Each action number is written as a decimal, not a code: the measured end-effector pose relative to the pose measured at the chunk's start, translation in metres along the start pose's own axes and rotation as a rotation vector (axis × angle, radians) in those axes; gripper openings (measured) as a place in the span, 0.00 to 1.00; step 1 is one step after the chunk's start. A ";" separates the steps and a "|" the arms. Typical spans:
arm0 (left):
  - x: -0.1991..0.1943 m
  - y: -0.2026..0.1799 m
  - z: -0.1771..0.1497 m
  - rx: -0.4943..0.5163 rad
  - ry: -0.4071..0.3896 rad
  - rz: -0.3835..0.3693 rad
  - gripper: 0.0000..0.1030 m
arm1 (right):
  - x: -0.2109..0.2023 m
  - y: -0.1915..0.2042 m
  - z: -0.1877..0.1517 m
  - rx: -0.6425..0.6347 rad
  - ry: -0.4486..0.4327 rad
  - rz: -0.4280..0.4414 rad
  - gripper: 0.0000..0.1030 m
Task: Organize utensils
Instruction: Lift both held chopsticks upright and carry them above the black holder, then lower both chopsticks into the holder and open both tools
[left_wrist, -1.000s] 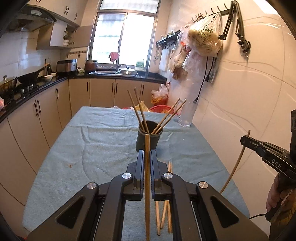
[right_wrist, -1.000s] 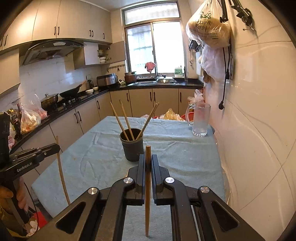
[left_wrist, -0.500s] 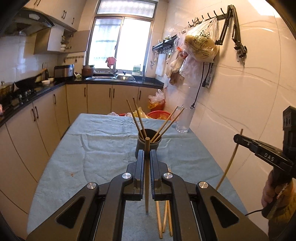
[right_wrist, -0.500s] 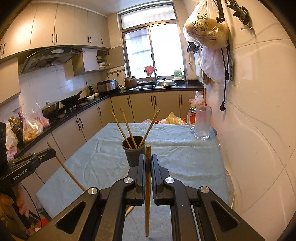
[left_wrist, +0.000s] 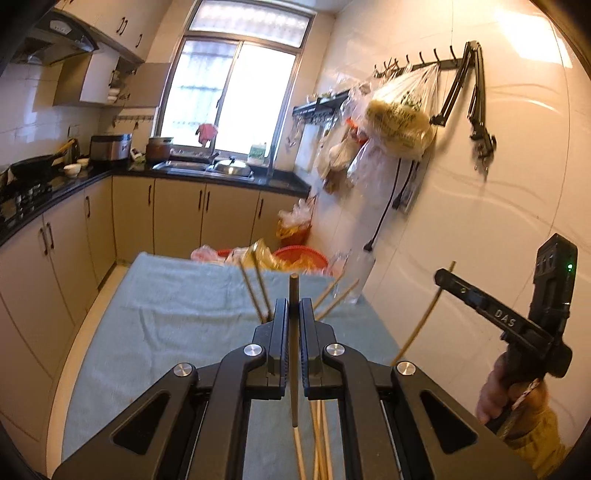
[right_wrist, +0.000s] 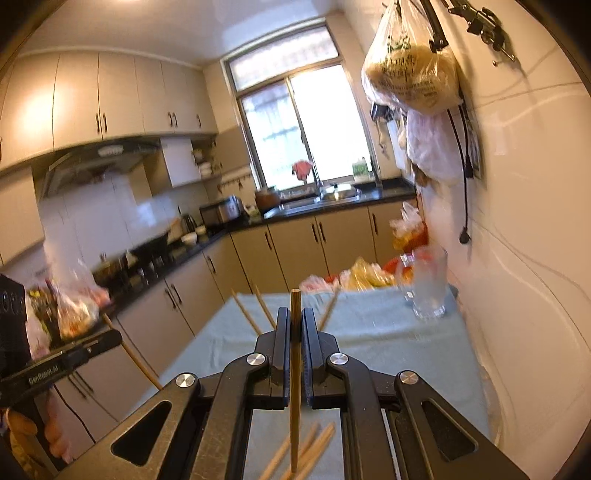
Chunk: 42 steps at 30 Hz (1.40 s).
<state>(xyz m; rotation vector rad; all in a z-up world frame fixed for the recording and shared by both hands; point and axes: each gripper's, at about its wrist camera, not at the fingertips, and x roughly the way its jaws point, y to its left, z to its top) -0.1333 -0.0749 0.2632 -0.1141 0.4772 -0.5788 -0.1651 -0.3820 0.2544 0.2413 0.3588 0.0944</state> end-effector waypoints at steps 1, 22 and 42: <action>0.003 -0.002 0.006 0.007 -0.010 0.002 0.05 | 0.003 0.002 0.005 0.003 -0.014 0.004 0.06; 0.158 0.011 0.036 -0.005 0.058 0.079 0.05 | 0.136 0.005 0.021 0.013 -0.094 -0.069 0.06; 0.099 0.029 0.024 -0.080 0.030 0.110 0.40 | 0.122 0.010 0.006 -0.009 -0.026 -0.072 0.46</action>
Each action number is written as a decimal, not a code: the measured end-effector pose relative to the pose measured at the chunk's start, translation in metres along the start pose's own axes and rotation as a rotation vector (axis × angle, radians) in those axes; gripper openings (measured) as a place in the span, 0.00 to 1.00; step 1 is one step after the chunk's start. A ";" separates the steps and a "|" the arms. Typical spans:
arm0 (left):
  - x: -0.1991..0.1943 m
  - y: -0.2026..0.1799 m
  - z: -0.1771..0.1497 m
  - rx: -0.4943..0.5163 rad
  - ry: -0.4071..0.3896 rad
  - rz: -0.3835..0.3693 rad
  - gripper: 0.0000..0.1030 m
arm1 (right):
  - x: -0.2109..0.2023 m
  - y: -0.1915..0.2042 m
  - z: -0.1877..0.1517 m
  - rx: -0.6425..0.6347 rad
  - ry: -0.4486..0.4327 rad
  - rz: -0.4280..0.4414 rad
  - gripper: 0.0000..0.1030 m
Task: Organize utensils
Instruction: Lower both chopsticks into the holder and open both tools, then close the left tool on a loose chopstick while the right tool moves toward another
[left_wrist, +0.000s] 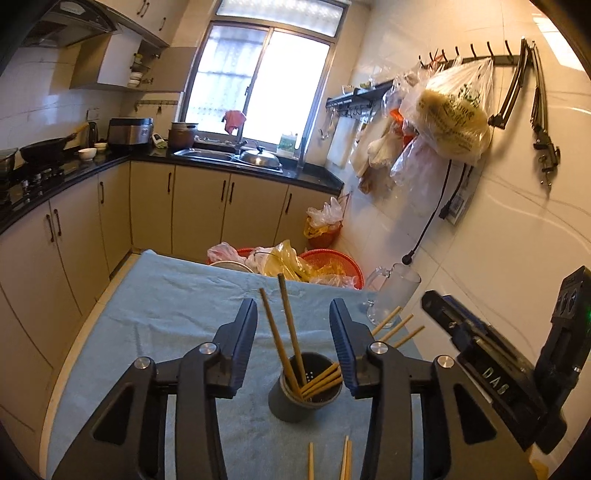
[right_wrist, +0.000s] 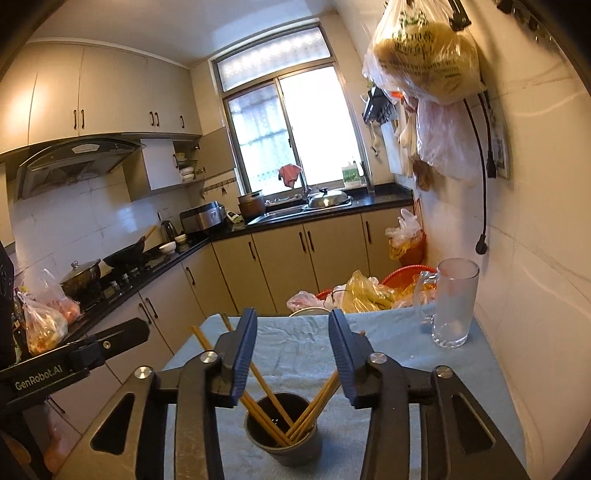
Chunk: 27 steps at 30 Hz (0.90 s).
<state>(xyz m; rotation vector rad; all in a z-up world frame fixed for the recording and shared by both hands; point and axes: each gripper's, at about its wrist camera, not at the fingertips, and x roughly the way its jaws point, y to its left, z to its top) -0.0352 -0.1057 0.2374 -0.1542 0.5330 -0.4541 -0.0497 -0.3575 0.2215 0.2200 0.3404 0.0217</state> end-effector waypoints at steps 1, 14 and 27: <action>-0.009 0.001 -0.002 -0.003 -0.008 0.002 0.42 | -0.007 0.002 0.002 -0.004 -0.005 -0.001 0.47; -0.082 0.020 -0.066 -0.025 0.017 0.040 0.55 | -0.121 0.023 0.014 -0.130 -0.051 -0.013 0.69; 0.014 0.005 -0.185 0.020 0.396 0.035 0.55 | -0.124 -0.053 -0.072 -0.284 0.349 -0.205 0.72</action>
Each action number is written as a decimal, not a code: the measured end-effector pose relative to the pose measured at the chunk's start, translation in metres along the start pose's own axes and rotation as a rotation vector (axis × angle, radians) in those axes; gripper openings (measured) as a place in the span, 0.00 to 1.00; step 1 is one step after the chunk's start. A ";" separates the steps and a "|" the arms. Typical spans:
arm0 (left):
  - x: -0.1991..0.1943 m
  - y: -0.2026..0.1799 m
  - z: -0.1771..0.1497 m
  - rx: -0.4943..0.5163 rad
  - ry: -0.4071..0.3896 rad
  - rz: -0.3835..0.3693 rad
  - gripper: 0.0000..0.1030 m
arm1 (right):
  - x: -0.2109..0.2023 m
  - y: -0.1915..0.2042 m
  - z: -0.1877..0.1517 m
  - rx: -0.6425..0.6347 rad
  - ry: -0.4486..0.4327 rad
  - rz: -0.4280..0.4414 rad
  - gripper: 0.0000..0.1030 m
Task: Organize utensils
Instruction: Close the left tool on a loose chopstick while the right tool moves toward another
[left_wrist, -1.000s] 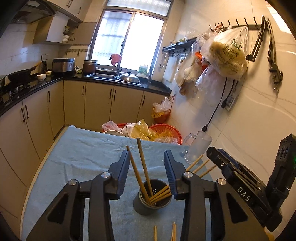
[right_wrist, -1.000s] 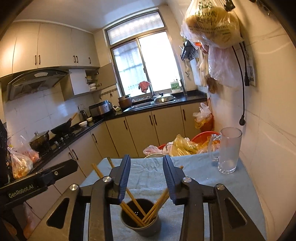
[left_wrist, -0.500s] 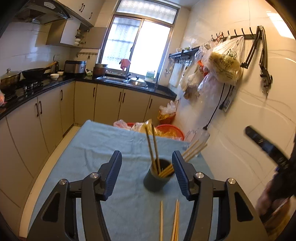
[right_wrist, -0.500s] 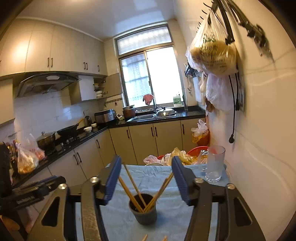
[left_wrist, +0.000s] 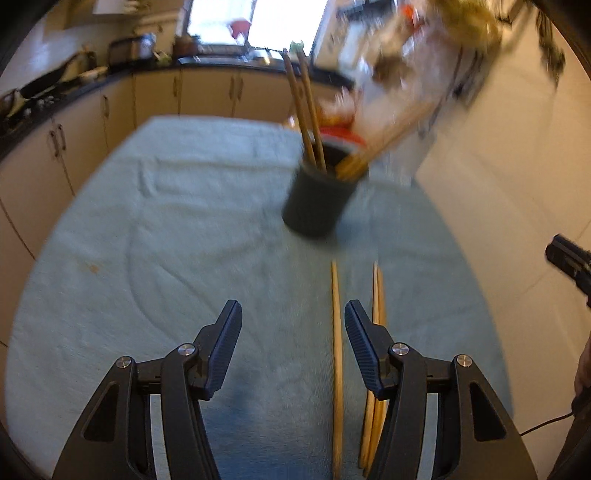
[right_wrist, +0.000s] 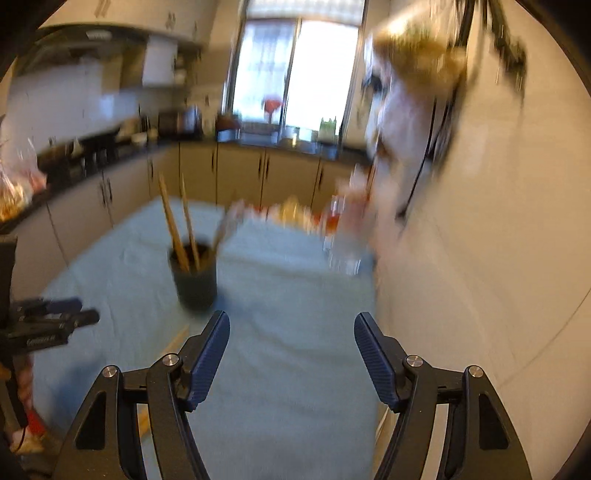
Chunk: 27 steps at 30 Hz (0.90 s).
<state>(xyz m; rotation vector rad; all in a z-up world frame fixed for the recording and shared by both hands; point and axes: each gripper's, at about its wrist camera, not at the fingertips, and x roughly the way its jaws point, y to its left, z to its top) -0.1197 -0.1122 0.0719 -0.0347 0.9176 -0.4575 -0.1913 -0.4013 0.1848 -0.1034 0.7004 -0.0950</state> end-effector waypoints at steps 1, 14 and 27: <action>0.012 -0.006 -0.003 0.021 0.030 0.000 0.55 | 0.010 -0.002 -0.012 0.023 0.042 0.039 0.68; 0.074 -0.032 -0.015 0.158 0.175 0.077 0.08 | 0.118 0.039 -0.083 0.203 0.286 0.364 0.45; 0.054 0.002 -0.028 0.020 0.149 0.018 0.07 | 0.151 0.068 -0.078 0.140 0.337 0.300 0.32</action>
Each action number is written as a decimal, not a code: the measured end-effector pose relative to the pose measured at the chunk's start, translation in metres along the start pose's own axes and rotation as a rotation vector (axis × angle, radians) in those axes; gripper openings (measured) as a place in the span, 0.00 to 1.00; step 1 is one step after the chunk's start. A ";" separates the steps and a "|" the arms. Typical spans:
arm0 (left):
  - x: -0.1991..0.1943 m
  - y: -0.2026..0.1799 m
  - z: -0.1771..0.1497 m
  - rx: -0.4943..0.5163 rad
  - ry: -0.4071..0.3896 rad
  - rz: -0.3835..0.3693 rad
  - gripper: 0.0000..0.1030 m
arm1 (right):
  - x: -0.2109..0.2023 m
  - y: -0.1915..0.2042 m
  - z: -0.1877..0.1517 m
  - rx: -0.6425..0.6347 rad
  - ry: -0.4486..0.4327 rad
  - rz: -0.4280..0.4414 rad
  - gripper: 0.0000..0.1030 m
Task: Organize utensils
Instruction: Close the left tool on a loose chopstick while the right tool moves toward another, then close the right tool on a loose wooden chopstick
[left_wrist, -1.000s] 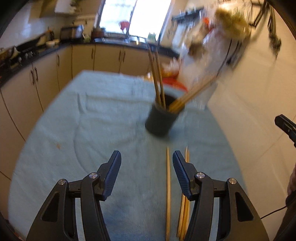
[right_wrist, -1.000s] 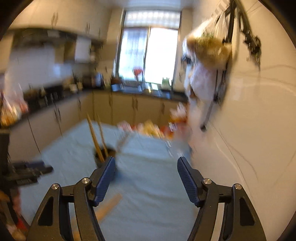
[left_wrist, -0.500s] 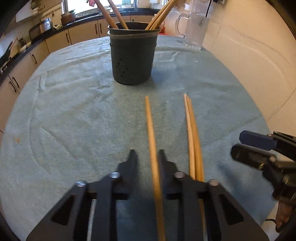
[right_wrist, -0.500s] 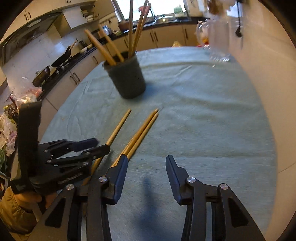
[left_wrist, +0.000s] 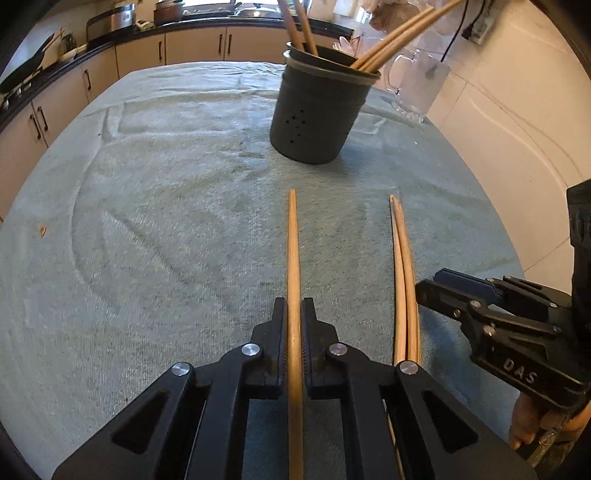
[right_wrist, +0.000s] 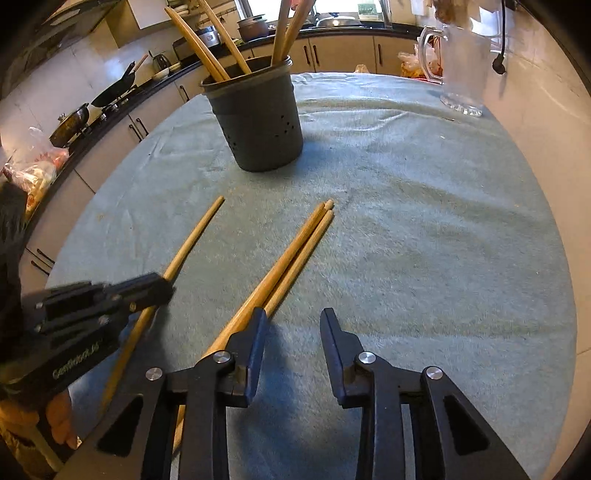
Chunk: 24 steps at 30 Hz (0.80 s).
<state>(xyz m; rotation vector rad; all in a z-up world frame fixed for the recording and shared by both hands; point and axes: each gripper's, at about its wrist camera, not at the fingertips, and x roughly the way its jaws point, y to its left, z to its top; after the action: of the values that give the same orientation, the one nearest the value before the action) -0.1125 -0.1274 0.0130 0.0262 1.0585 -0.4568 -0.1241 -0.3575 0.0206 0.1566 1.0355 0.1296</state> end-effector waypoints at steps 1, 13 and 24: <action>0.000 0.002 -0.001 -0.005 0.001 -0.005 0.07 | 0.001 0.001 0.002 0.001 -0.001 -0.003 0.32; -0.004 0.016 -0.004 -0.056 0.010 -0.058 0.08 | 0.015 0.023 0.014 -0.065 0.026 -0.139 0.13; 0.006 0.023 0.017 -0.112 0.172 -0.094 0.08 | -0.006 -0.044 0.009 0.020 0.101 -0.184 0.11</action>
<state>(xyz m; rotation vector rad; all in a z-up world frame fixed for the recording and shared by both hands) -0.0869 -0.1122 0.0121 -0.0846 1.2572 -0.4858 -0.1180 -0.4022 0.0219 0.0726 1.1473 -0.0404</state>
